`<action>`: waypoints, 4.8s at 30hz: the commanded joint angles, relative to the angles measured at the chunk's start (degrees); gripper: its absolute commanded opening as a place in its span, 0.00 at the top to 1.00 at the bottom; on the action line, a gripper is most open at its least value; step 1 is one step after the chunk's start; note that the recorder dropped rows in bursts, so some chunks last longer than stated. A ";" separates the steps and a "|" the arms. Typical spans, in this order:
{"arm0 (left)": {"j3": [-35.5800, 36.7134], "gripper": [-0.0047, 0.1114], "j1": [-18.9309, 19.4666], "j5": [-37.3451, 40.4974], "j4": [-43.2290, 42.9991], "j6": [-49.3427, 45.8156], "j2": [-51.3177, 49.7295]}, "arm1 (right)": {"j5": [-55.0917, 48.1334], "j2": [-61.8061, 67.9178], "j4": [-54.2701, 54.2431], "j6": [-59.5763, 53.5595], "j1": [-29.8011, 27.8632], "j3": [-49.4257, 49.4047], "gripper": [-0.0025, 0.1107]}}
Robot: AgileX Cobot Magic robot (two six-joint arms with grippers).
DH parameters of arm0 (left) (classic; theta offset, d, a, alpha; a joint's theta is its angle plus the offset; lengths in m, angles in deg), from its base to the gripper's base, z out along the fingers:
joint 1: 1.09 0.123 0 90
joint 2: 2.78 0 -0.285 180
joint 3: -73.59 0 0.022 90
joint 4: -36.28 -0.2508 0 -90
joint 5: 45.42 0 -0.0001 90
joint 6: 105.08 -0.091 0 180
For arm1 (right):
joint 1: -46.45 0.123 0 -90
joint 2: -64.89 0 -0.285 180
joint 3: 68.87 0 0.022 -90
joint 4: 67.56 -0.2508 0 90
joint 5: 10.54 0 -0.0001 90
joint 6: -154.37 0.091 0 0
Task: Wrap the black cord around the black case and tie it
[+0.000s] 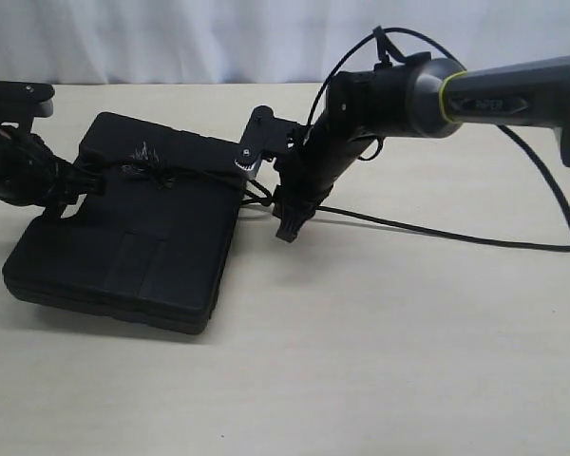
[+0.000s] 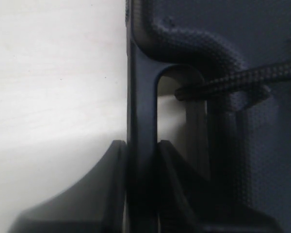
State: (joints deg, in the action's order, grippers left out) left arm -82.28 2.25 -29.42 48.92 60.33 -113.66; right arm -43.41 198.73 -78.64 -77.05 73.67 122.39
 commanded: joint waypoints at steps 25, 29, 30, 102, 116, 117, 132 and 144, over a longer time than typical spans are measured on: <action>-0.22 0.96 0.92 -2.15 0.28 5.14 -1.55 | -2.26 -8.50 27.87 28.59 -0.70 0.42 0.94; -0.22 0.96 0.92 -2.63 0.28 7.30 -1.65 | -4.39 -8.50 28.25 31.23 -4.79 -1.69 0.94; -0.22 0.96 0.92 -2.63 0.43 7.32 -1.76 | -3.94 -8.50 28.48 31.84 -5.33 -2.59 0.94; 36.67 0.96 -11.10 -25.49 4.77 -0.77 87.32 | 18.98 -77.29 28.61 61.20 -9.74 -49.55 0.62; 40.35 0.96 -11.10 -26.09 4.98 -0.09 82.62 | 29.60 -78.49 37.24 61.07 -9.74 -65.21 0.62; 40.35 0.96 -11.10 -26.09 4.98 -0.09 82.62 | 29.45 -78.49 37.24 61.07 -9.74 -65.21 0.62; 53.08 0.96 -11.21 -33.57 3.62 -0.10 92.05 | 34.81 -88.27 37.24 61.07 -9.74 -75.84 0.62; 53.08 0.96 -9.89 -4.34 -0.38 -0.36 103.09 | 11.17 -124.41 34.45 61.17 -11.75 -88.47 0.62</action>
State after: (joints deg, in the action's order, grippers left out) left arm -29.32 -8.00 -34.17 49.88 60.06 -10.73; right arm -29.02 80.59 -43.46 -15.98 63.05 34.10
